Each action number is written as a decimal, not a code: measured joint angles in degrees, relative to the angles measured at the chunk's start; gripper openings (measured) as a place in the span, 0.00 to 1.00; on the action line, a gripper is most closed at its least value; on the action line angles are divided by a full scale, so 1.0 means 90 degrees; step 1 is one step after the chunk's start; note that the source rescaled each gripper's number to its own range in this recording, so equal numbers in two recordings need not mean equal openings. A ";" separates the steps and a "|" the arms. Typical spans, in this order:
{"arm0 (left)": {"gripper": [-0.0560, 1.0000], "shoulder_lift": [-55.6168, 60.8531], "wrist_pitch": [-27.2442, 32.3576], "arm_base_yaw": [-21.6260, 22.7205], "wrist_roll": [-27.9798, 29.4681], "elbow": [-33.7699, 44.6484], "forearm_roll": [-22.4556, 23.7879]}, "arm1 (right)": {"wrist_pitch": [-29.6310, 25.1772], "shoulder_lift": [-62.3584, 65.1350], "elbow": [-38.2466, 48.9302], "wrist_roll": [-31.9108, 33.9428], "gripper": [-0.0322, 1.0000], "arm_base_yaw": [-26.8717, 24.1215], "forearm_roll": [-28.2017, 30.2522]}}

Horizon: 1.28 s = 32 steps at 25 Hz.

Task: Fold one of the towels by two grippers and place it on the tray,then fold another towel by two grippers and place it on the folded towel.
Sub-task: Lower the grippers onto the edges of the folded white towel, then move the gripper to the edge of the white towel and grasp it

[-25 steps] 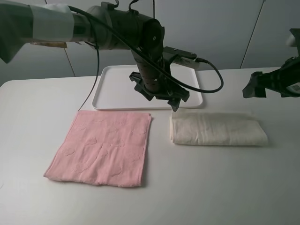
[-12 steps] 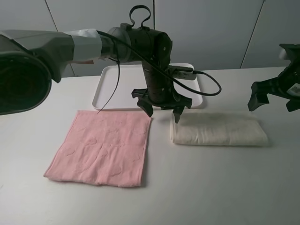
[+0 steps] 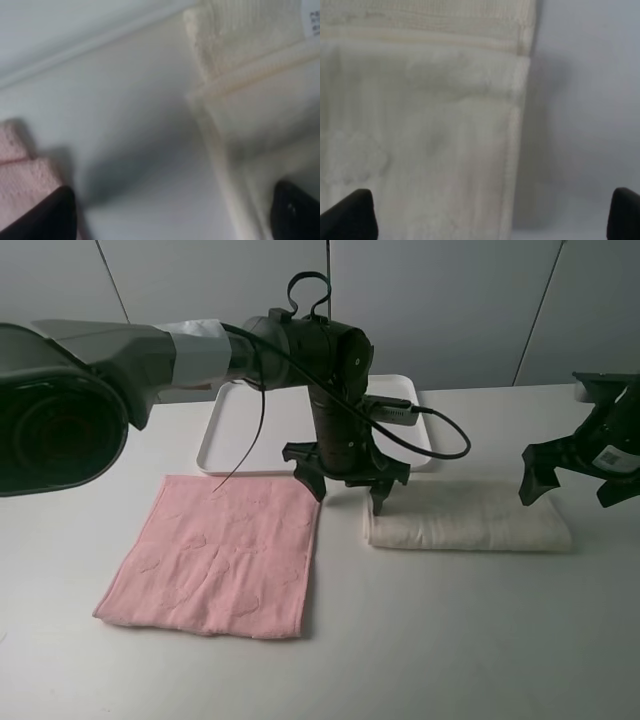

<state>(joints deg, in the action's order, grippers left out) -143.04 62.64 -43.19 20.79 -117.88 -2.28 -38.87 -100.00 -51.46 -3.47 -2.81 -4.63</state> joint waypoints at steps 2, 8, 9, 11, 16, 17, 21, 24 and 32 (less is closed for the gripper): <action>0.99 -0.0067 0.0000 0.0000 0.0011 0.0000 0.0013 | 0.0013 -0.0038 -0.0025 0.0059 0.99 0.0000 0.0125; 0.99 -0.0175 0.0136 0.0000 0.0011 -0.0144 0.0000 | 0.0073 -0.0053 -0.0025 0.0385 0.99 0.0000 0.0566; 0.99 -0.0184 0.0151 0.0000 0.0023 -0.0145 0.0000 | 0.0089 -0.0053 -0.0025 0.0385 0.99 0.0000 0.0592; 0.99 -0.0190 0.0162 -0.0003 0.0023 -0.0170 0.0000 | 0.0100 -0.0053 -0.0025 0.0385 0.99 0.0000 0.0610; 0.99 -0.0221 0.0202 -0.0003 0.0023 -0.0249 0.0000 | 0.0116 -0.0244 -0.0099 0.0470 0.98 0.0000 0.0637; 0.99 -0.0221 0.0211 -0.0003 0.0023 -0.0247 0.0000 | 0.0102 -0.0327 -0.0146 0.0480 0.98 0.0000 0.0651; 0.99 -0.0231 0.0240 -0.0003 0.0023 -0.0286 0.0000 | -0.0063 -0.0611 -0.0370 0.0555 0.98 0.0000 0.0877; 0.99 -0.0231 0.0252 -0.0003 0.0023 -0.0297 0.0000 | -0.0219 -0.0844 -0.0566 0.0654 0.98 0.0000 0.1088; 0.99 -0.0231 0.0252 -0.0003 -0.0044 -0.0297 0.0000 | -0.0304 -0.1283 -0.0675 0.0782 0.98 0.0000 0.1271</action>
<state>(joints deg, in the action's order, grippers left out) -145.11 64.90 -43.21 20.40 -120.55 -2.29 -41.61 -111.55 -57.53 3.57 -2.81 6.81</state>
